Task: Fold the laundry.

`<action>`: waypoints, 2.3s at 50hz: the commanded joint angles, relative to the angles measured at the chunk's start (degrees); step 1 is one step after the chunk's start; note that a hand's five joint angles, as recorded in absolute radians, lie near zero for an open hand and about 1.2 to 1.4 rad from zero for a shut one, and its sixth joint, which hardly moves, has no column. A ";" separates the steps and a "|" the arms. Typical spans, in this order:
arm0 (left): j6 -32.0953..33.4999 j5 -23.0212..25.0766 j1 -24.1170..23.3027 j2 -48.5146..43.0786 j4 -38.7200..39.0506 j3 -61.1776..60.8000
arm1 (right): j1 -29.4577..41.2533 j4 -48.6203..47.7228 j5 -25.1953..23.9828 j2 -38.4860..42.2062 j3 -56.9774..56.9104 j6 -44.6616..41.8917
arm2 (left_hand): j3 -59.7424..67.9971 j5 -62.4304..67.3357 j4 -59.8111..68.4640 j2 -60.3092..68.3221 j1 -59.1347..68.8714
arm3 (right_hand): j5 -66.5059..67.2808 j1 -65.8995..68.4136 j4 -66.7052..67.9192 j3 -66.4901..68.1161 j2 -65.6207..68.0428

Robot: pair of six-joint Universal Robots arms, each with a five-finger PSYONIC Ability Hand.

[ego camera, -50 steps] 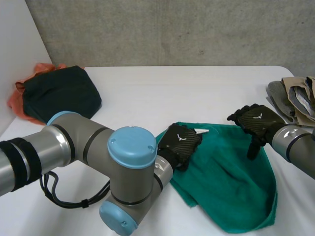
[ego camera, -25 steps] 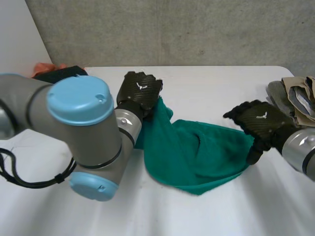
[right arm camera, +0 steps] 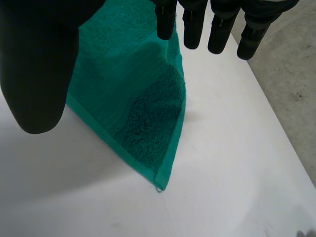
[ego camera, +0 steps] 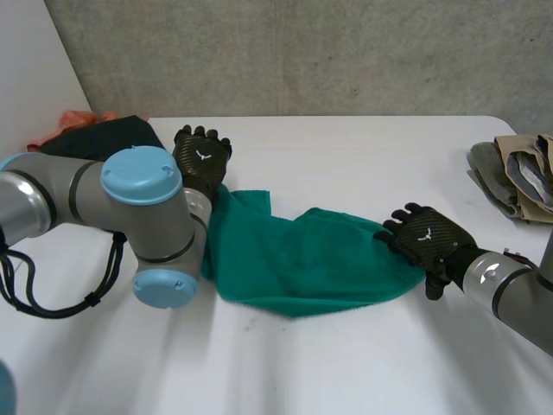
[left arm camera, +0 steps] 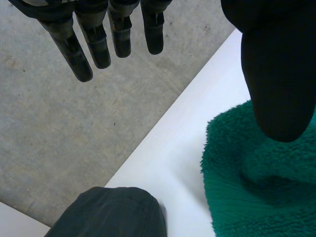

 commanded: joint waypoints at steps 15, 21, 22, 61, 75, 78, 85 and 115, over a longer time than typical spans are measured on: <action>-4.53 1.78 0.57 21.54 -0.21 -23.99 | 0.56 -0.38 -3.19 11.31 -8.88 0.75 | -0.55 0.12 -0.45 -0.58 -1.14 | 24.01 24.76 24.37 24.35 24.63; -6.55 1.87 0.31 24.01 -0.30 -27.07 | 0.56 -0.56 -3.54 12.10 -9.94 1.36 | -0.21 0.46 -0.11 -0.25 -0.80 | 40.32 41.06 40.68 40.66 40.94; -6.90 1.87 0.31 24.27 -0.30 -27.34 | 0.56 -0.56 -3.63 12.19 -10.03 1.36 | -0.21 0.46 -0.11 -0.25 -0.80 | 45.69 46.44 46.05 46.03 46.31; -11.56 15.93 7.34 7.94 0.05 -27.26 | -0.05 5.16 -3.63 2.87 -7.83 12.70 | 25.82 26.49 25.92 25.78 25.23 | 30.95 31.69 31.31 31.29 31.57; -11.56 11.80 6.64 5.11 2.77 -22.15 | -0.93 4.54 -2.58 6.74 -7.83 8.74 | 65.04 65.70 65.13 65.00 64.44 | 27.60 28.34 27.96 27.94 28.22; -11.56 11.54 5.94 6.95 2.69 -22.15 | -1.02 4.89 -2.49 6.65 -7.83 8.66 | 65.04 65.70 65.13 65.00 64.44 | 22.88 23.63 23.24 23.22 23.50; -11.56 11.45 5.67 13.37 1.90 -23.21 | -1.11 4.89 -1.00 6.65 -7.83 8.57 | 65.04 65.70 65.13 65.00 64.44 | 48.02 48.76 48.38 48.36 48.63; -21.84 12.33 8.47 44.59 -22.27 -22.59 | -5.59 22.03 8.06 -22.35 -15.48 7.07 | 65.04 65.70 65.13 65.00 64.44 | 65.54 66.28 65.90 65.87 66.15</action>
